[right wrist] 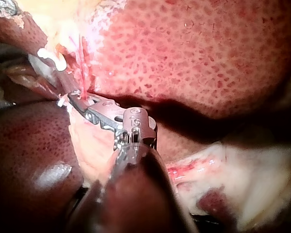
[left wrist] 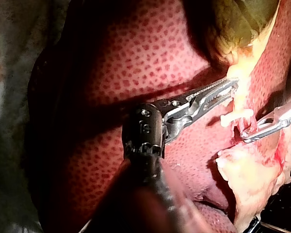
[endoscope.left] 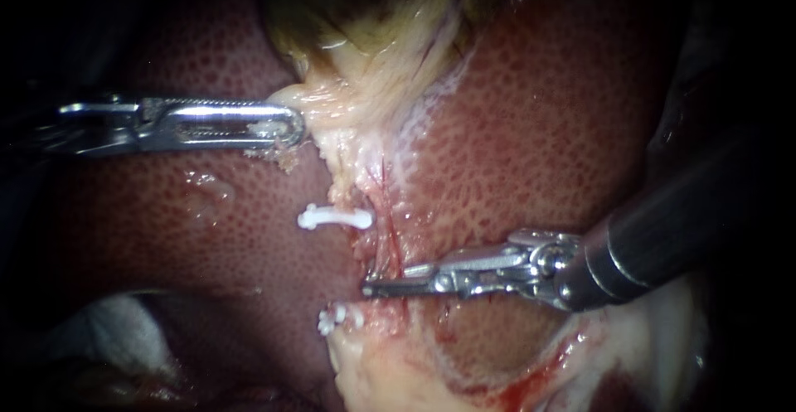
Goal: Going back first clip right tube
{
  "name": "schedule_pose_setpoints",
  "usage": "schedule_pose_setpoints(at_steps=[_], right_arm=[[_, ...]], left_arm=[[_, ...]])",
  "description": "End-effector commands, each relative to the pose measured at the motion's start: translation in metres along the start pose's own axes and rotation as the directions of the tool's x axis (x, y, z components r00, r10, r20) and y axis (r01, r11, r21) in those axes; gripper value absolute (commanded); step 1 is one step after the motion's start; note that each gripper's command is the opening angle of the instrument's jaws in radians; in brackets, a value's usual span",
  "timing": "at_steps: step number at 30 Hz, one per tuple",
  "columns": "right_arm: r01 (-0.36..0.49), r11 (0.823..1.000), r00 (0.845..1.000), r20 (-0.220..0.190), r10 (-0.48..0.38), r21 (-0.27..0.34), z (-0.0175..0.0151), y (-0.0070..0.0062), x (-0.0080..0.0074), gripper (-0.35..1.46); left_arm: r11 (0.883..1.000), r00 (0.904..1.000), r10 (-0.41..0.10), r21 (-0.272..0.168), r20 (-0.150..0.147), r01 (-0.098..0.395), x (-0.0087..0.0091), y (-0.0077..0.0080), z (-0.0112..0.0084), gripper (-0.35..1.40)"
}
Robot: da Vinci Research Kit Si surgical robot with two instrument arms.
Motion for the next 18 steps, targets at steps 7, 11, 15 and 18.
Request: schedule_pose_setpoints(at_steps=[7,11,15,18], right_arm=[[-0.011,1.0,1.0,0.0,0.011,-0.001,0.0,0.0,0.0,-0.35],[-0.035,0.999,0.999,-0.001,0.035,-0.001,0.0,0.0,0.0,-0.35],[0.029,1.0,1.0,-0.001,-0.029,-0.005,0.0001,0.0001,0.0003,-0.23],[0.231,0.973,0.972,-0.039,-0.231,0.008,0.0007,0.0003,0.0008,0.35]], left_arm=[[1.0,1.0,0.0,0.0,0.0,0.0,0.0,0.0,0.0,-0.35],[1.0,1.0,0.0,0.0,0.0,0.0,0.0,0.0,0.0,-0.35],[1.0,1.0,0.0,0.0,0.0,0.0,0.0,0.0,0.0,-0.35],[1.0,1.0,0.0,0.0,0.0,0.0,0.0,0.0,0.0,-0.35]])
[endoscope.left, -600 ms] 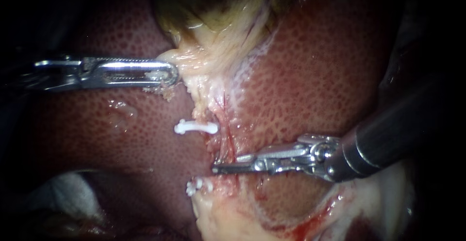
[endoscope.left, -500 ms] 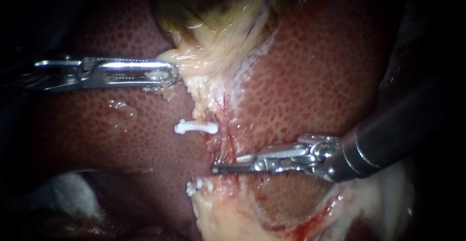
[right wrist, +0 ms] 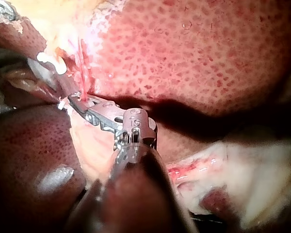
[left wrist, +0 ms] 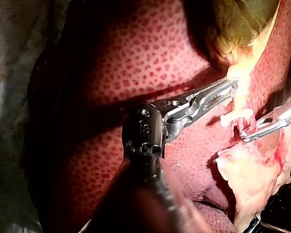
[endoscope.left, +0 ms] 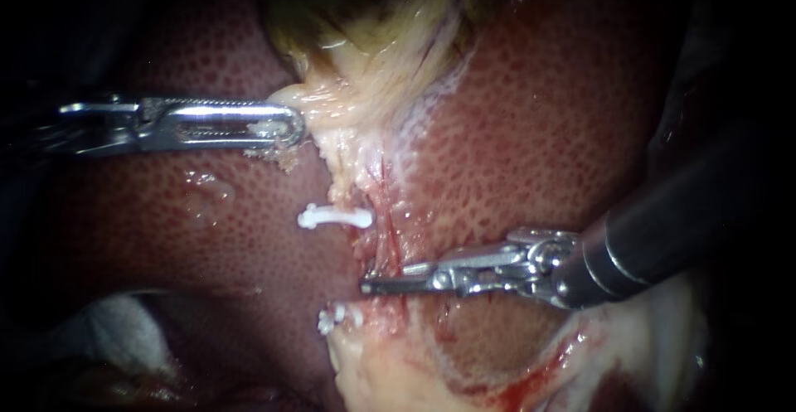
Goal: Going back first clip right tube
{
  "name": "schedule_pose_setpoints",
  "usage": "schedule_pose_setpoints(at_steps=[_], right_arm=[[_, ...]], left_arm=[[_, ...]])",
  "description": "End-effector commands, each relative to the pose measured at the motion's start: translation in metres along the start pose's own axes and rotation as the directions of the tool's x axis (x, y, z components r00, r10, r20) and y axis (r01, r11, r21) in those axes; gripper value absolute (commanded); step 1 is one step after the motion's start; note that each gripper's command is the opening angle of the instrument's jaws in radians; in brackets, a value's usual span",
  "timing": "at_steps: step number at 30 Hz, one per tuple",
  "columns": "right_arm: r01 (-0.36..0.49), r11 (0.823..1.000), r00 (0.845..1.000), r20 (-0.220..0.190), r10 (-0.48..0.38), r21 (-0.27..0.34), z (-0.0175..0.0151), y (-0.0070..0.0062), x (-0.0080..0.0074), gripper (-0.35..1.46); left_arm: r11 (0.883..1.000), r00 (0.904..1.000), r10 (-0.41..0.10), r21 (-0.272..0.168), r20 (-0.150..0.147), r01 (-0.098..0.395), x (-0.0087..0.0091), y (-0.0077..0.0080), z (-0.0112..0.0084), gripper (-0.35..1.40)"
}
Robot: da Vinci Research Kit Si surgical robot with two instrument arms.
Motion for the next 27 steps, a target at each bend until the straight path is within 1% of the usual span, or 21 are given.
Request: schedule_pose_setpoints(at_steps=[1,4,5,9,17,22,27], right_arm=[[0.003,1.0,1.0,-0.018,-0.003,0.003,0.0003,0.0002,0.0001,0.42],[0.059,0.998,0.997,-0.054,-0.061,-0.033,0.0006,0.0006,0.0004,0.49],[0.081,0.996,0.995,-0.059,-0.084,-0.043,0.0006,0.0008,0.0004,0.49],[0.132,0.99,0.989,-0.058,-0.135,-0.049,0.0001,0.001,0.0004,0.49],[0.162,0.986,0.985,-0.053,-0.164,-0.044,-0.0017,0.0008,0.0007,0.49],[0.164,0.986,0.985,-0.048,-0.165,-0.033,-0.0043,0.0004,0.0008,0.49],[0.168,0.986,0.985,-0.042,-0.168,-0.02,-0.0071,-0.0009,0.0014,0.5]], left_arm=[[1.0,1.0,0.0,0.001,0.0,0.0,0.0,0.0,0.0,-0.35],[1.0,1.0,0.0,0.001,0.0,0.0,0.0,0.0,0.0001,-0.35],[1.0,1.0,0.0,0.001,0.0,0.0,0.0,0.0,0.0001,-0.35],[1.0,1.0,0.0,0.001,0.0,0.0,0.0,0.0,0.0,-0.35],[1.0,1.0,0.0,0.0,0.0,0.0,0.0,0.0,0.0,-0.35],[1.0,1.0,0.001,0.001,0.0,-0.001,-0.0001,0.0,0.0,-0.35],[1.0,1.0,0.001,0.001,0.0,-0.001,-0.0001,0.0,0.0,-0.35]])
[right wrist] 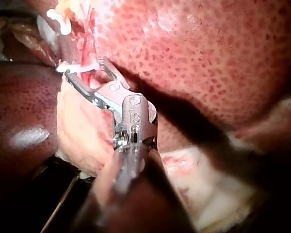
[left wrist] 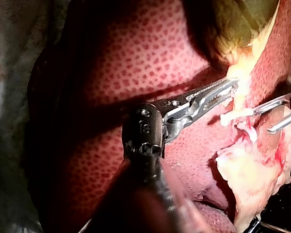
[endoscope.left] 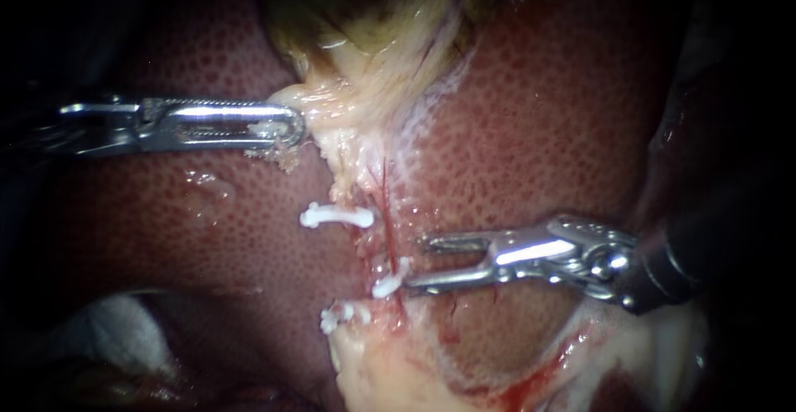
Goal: Going back first clip right tube
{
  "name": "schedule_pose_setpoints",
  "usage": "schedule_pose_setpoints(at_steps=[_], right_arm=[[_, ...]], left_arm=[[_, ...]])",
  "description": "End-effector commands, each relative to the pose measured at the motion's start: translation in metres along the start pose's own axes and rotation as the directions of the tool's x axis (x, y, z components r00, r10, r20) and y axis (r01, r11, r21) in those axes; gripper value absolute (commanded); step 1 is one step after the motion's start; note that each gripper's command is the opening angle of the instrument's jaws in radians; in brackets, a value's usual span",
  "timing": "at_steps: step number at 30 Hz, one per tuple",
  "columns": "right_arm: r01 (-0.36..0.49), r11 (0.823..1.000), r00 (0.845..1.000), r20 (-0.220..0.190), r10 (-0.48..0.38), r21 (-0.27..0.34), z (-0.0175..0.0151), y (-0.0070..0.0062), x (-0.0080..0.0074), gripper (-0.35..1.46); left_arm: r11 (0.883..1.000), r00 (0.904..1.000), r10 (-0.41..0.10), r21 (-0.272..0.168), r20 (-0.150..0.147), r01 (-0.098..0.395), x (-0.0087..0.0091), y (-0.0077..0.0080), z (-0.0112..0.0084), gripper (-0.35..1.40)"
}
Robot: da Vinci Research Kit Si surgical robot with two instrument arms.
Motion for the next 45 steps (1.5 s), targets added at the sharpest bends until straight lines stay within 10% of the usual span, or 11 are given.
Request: schedule_pose_setpoints(at_steps=[1,25,45], right_arm=[[-0.004,1.0,1.0,0.0,0.004,0.001,-0.0003,-0.0001,0.0002,0.5],[0.009,0.999,1.0,0.027,-0.01,0.04,0.0079,0.0006,-0.0043,0.5],[0.0,1.0,1.0,0.013,0.0,0.014,0.0089,0.002,-0.0035,0.49]], left_arm=[[1.0,1.0,0.0,0.0,0.0,0.0,0.0,0.0,0.0,-0.35],[1.0,1.0,0.001,0.001,0.0,-0.001,-0.0002,-0.0001,0.0001,-0.35],[1.0,1.0,0.001,0.002,-0.001,-0.001,-0.0002,0.0,0.0002,-0.35]])
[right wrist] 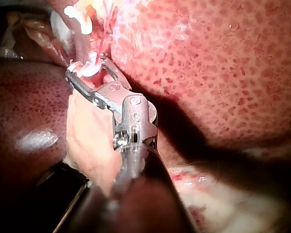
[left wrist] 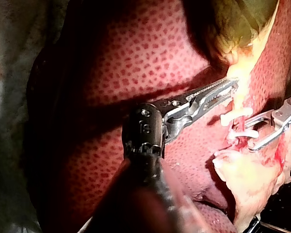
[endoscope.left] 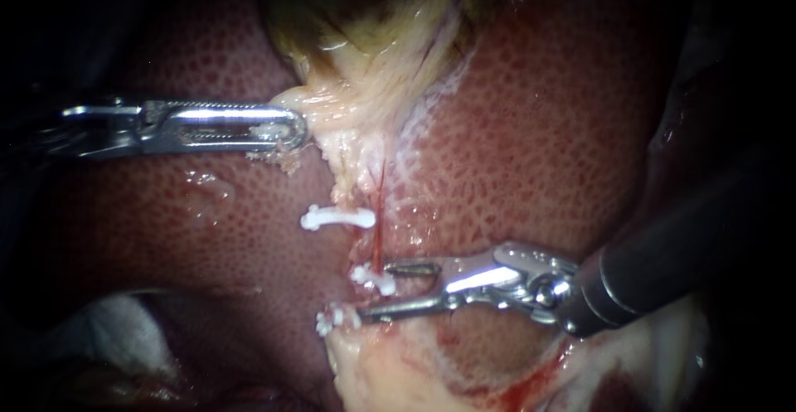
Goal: Going back first clip right tube
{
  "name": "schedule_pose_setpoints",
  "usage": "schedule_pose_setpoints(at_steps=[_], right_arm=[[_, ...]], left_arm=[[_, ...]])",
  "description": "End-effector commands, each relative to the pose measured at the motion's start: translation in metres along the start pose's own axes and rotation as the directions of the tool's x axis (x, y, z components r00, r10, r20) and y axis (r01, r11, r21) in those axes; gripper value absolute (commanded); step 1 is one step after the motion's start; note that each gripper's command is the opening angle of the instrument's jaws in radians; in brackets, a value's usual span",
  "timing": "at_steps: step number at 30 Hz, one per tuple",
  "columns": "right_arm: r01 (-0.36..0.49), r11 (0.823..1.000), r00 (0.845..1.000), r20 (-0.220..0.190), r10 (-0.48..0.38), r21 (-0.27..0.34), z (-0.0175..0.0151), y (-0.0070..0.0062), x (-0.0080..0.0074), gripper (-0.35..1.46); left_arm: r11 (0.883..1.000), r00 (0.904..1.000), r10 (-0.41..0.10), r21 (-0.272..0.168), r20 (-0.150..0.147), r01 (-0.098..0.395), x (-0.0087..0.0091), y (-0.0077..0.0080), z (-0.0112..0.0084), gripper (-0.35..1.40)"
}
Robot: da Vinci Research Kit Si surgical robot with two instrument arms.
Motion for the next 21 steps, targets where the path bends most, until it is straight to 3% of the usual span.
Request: schedule_pose_setpoints(at_steps=[1,6,13,21], right_arm=[[0.0,1.0,1.0,-0.002,0.0,-0.002,-0.0001,0.0003,0.0001,0.49],[-0.001,1.0,1.0,-0.005,0.001,-0.007,-0.0001,0.0009,0.0001,0.49],[-0.01,1.0,1.0,-0.005,0.01,-0.007,0.0001,0.0,-0.0001,0.49],[-0.024,0.996,0.998,0.053,0.019,0.088,-0.0001,-0.002,-0.0007,0.49]], left_arm=[[1.0,1.0,0.0,0.0,0.0,0.0,0.0,0.0,0.0,-0.35],[1.0,1.0,0.0,0.0,0.0,0.0,0.0,0.0,0.0,-0.35],[1.0,1.0,0.0,0.0,0.0,0.0,0.0,0.0,0.0,-0.35],[1.0,1.0,0.0,0.0,0.0,0.0,0.0,0.0,0.0,-0.35]])
